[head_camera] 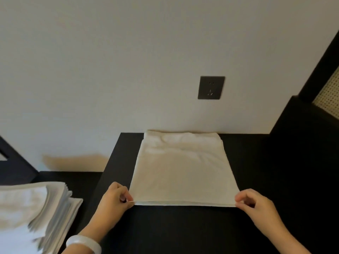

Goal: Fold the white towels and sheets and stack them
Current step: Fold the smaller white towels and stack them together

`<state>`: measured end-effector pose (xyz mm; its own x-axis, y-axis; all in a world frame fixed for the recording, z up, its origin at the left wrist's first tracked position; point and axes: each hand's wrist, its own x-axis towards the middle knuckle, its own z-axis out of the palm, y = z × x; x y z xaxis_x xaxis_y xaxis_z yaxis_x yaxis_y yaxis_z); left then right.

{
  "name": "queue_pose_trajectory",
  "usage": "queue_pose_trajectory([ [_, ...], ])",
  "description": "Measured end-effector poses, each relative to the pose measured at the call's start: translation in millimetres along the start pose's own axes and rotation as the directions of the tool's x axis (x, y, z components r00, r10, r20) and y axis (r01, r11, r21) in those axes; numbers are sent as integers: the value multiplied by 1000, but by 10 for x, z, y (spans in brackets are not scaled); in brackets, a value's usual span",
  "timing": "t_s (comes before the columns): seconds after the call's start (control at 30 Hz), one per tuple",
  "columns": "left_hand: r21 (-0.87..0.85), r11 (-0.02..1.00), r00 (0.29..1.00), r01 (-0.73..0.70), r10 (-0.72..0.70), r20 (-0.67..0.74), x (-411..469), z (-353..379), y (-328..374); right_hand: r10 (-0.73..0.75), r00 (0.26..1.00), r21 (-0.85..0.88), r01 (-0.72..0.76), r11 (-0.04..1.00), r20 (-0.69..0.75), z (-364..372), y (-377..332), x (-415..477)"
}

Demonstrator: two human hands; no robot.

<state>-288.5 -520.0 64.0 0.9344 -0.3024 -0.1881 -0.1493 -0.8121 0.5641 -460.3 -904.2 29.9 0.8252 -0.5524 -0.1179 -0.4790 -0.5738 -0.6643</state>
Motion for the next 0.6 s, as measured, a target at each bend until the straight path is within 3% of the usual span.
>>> queue_pose_trajectory([
  [0.23, 124, 978, 986, -165, 159, 60, -285, 82, -81, -167, 986, -325, 161, 932, 11, 21, -76, -264],
  [0.33, 138, 930, 940, -341, 341, 21, -221, 197, 228, -337, 935, -237, 354, 905, 110, 123, -481, -191],
  [0.4, 89, 898, 901, -431, 424, 86, -147, 316, 458, -379, 888, -179, 430, 885, 260, 270, -720, -146],
  [0.47, 46, 890, 881, -453, 439, 175, -78, 424, 574, -352, 860, -159, 432, 888, 369, 431, -829, -127],
  [0.6, -96, 911, 885, -401, 412, 215, -21, 517, 451, -313, 888, -28, 342, 939, 337, 577, -760, -115],
])
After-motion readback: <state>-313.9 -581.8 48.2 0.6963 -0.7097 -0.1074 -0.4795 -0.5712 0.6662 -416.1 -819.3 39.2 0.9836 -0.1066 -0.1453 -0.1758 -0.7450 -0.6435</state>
